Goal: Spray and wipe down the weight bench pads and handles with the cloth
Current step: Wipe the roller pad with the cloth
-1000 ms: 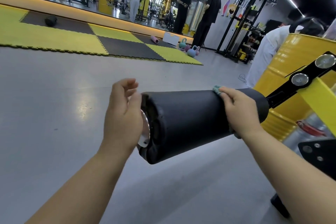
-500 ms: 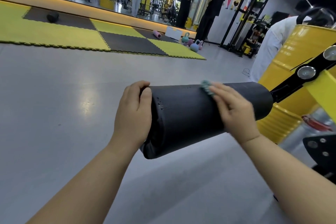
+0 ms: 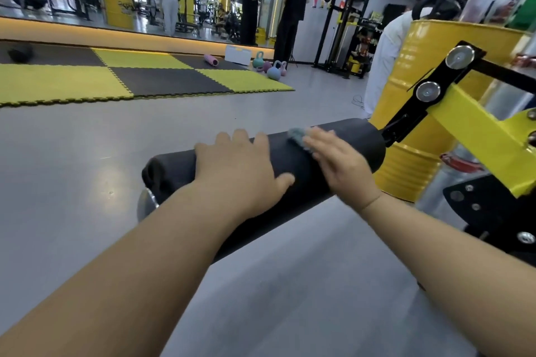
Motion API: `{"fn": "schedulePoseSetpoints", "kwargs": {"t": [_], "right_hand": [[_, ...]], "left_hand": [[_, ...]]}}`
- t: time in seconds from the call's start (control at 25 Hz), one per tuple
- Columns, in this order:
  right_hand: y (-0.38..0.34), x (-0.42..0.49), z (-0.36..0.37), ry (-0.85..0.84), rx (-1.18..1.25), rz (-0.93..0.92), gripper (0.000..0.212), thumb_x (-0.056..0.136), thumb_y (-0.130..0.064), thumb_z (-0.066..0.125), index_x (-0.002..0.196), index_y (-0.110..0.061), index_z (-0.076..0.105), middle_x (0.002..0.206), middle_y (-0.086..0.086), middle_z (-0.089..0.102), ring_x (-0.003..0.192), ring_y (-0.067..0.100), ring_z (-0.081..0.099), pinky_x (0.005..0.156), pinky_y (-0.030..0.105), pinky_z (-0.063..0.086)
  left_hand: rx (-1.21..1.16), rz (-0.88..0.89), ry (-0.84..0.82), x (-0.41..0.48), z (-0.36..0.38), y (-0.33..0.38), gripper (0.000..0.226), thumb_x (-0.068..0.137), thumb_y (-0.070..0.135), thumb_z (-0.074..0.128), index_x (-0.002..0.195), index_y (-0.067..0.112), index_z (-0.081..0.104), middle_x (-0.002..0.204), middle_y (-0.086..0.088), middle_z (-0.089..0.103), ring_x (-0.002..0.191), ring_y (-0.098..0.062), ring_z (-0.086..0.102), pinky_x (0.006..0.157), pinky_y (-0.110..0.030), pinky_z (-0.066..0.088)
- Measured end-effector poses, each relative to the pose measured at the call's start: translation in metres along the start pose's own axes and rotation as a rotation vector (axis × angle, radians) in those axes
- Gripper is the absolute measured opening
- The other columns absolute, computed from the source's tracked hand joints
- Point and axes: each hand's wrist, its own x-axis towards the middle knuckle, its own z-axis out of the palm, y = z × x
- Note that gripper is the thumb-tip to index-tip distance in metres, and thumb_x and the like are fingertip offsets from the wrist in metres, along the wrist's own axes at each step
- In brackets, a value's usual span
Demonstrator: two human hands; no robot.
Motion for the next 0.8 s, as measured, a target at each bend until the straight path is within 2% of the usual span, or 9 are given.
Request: {"fn": "schedulePoseSetpoints", "kwargs": {"t": [0.08, 0.16, 0.2, 0.24, 0.36, 0.48, 0.6, 0.72, 0.8], "right_hand": [[0.041, -0.002, -0.010, 0.032, 0.007, 0.454, 0.031, 0.098, -0.022, 0.044, 0.123, -0.014, 0.061, 0.130, 0.006, 0.058, 0.117, 0.023, 0.055, 0.103, 0.033, 0.039], [0.057, 0.007, -0.013, 0.049, 0.004, 0.890, 0.034, 0.097, -0.029, 0.039, 0.124, -0.021, 0.060, 0.127, 0.003, 0.059, 0.108, 0.023, 0.056, 0.088, 0.033, 0.045], [0.049, 0.015, -0.011, 0.048, -0.012, 0.893, 0.032, 0.097, -0.026, 0.038, 0.119, -0.020, 0.061, 0.124, 0.004, 0.061, 0.107, 0.025, 0.056, 0.087, 0.035, 0.044], [0.031, 0.022, -0.008, 0.033, -0.023, 0.776, 0.030, 0.097, -0.020, 0.041, 0.115, -0.018, 0.064, 0.121, 0.005, 0.063, 0.109, 0.026, 0.057, 0.091, 0.035, 0.043], [-0.036, 0.023, -0.003, -0.045, 0.103, 0.240, 0.028, 0.093, -0.013, 0.049, 0.114, -0.010, 0.066, 0.122, 0.003, 0.064, 0.113, 0.016, 0.055, 0.098, 0.025, 0.039], [-0.004, 0.019, -0.007, -0.045, 0.102, 0.019, 0.029, 0.093, -0.015, 0.049, 0.114, -0.004, 0.066, 0.121, 0.011, 0.063, 0.113, 0.020, 0.057, 0.103, 0.025, 0.039], [0.068, 0.005, -0.007, 0.074, 0.013, 0.340, 0.025, 0.093, -0.013, 0.051, 0.111, -0.005, 0.068, 0.117, 0.011, 0.065, 0.111, 0.026, 0.059, 0.102, 0.021, 0.036], [0.106, -0.005, -0.013, 0.136, 0.053, 0.941, 0.032, 0.098, -0.020, 0.039, 0.124, -0.018, 0.059, 0.127, 0.004, 0.058, 0.115, 0.028, 0.054, 0.099, 0.034, 0.041], [0.098, 0.006, -0.011, 0.169, 0.012, 1.109, 0.035, 0.099, -0.019, 0.035, 0.128, -0.017, 0.056, 0.131, 0.004, 0.055, 0.120, 0.026, 0.049, 0.098, 0.032, 0.037]], "left_hand": [[0.145, -0.012, -0.092, 0.008, 0.006, 0.011, 0.081, 0.078, 0.075, 0.040, 0.138, 0.023, 0.027, 0.137, -0.007, 0.035, 0.125, -0.032, 0.034, 0.101, -0.059, 0.028], [0.189, -0.006, -0.094, 0.018, 0.007, 0.022, 0.092, 0.070, 0.079, 0.048, 0.139, 0.022, 0.026, 0.135, -0.008, 0.035, 0.125, -0.033, 0.034, 0.101, -0.063, 0.027], [0.192, -0.001, -0.091, 0.023, 0.006, 0.026, 0.096, 0.067, 0.079, 0.052, 0.139, 0.021, 0.026, 0.132, -0.008, 0.035, 0.123, -0.033, 0.035, 0.100, -0.060, 0.032], [0.200, 0.002, -0.102, 0.029, 0.004, 0.030, 0.099, 0.064, 0.079, 0.056, 0.139, 0.021, 0.025, 0.130, -0.008, 0.036, 0.120, -0.034, 0.037, 0.098, -0.058, 0.037], [0.275, 0.001, -0.166, 0.042, 0.001, 0.040, 0.106, 0.060, 0.077, 0.062, 0.141, 0.020, 0.023, 0.124, -0.007, 0.037, 0.116, -0.035, 0.045, 0.091, -0.055, 0.046], [0.354, 0.011, -0.213, 0.049, 0.000, 0.047, 0.107, 0.059, 0.077, 0.063, 0.139, 0.019, 0.023, 0.119, -0.008, 0.036, 0.110, -0.036, 0.052, 0.085, -0.054, 0.051], [0.388, 0.017, -0.230, 0.057, 0.001, 0.048, 0.107, 0.055, 0.081, 0.061, 0.136, 0.020, 0.025, 0.108, -0.007, 0.034, 0.106, -0.036, 0.053, 0.084, -0.051, 0.052], [0.413, 0.031, -0.246, 0.062, 0.001, 0.048, 0.108, 0.055, 0.082, 0.061, 0.137, 0.021, 0.024, 0.113, -0.007, 0.036, 0.106, -0.038, 0.055, 0.084, -0.051, 0.052], [0.410, 0.040, -0.254, 0.064, 0.001, 0.048, 0.109, 0.055, 0.082, 0.061, 0.137, 0.022, 0.024, 0.116, -0.008, 0.036, 0.106, -0.040, 0.055, 0.084, -0.051, 0.052]]}}
